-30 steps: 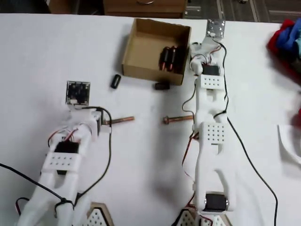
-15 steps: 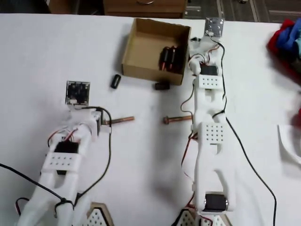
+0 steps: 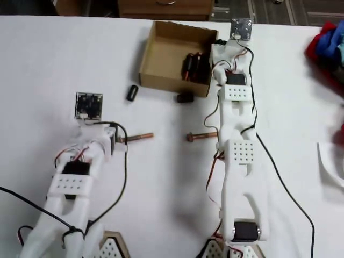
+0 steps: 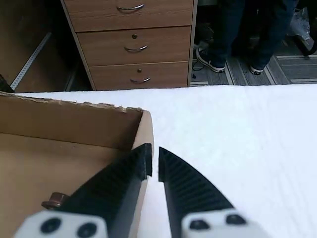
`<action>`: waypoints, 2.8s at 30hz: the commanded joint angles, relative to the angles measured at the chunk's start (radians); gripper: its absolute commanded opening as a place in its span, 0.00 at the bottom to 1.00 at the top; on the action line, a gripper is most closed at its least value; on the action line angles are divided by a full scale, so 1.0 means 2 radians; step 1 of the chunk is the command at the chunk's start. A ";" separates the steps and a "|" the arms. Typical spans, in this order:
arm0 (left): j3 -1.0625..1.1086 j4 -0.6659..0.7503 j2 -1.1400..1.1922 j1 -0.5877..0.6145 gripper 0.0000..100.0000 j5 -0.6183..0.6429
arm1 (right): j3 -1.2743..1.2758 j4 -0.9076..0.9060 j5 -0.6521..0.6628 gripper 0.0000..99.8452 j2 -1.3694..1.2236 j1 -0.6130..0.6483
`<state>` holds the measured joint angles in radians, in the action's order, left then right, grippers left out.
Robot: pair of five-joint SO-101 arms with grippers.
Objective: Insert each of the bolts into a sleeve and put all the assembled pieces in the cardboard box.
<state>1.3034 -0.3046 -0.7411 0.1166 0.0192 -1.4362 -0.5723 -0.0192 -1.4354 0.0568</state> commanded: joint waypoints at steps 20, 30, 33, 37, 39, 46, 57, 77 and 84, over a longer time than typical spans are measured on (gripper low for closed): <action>-0.023 0.012 -0.005 0.167 0.14 0.129 | -0.001 -0.599 0.007 0.14 0.256 0.132; -0.026 0.012 -0.005 0.167 0.14 0.129 | 0.035 -0.598 0.158 0.13 0.257 0.165; -0.027 0.012 -0.005 0.167 0.14 0.129 | 0.035 -0.598 0.225 0.14 0.256 0.165; -0.027 0.012 -0.005 0.167 0.14 0.129 | 0.040 -0.597 0.329 0.14 0.251 0.161; -0.027 0.012 -0.005 0.167 0.14 0.129 | 0.052 -0.597 0.366 0.16 0.251 0.160; -0.027 0.012 -0.005 0.167 0.14 0.129 | 0.116 -0.584 0.377 0.24 0.250 0.156; -0.027 0.012 -0.005 0.167 0.14 0.129 | 0.196 -0.485 0.377 0.21 0.250 0.135; -0.027 0.012 -0.005 0.167 0.14 0.129 | 0.238 -0.564 0.434 0.21 0.277 0.148; -0.027 0.012 -0.005 0.167 0.14 0.129 | 0.186 -0.569 0.437 0.21 0.303 0.148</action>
<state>1.3004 -0.3000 -0.7411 0.4450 0.2693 -0.9989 -1.7047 0.8493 -0.9214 0.3437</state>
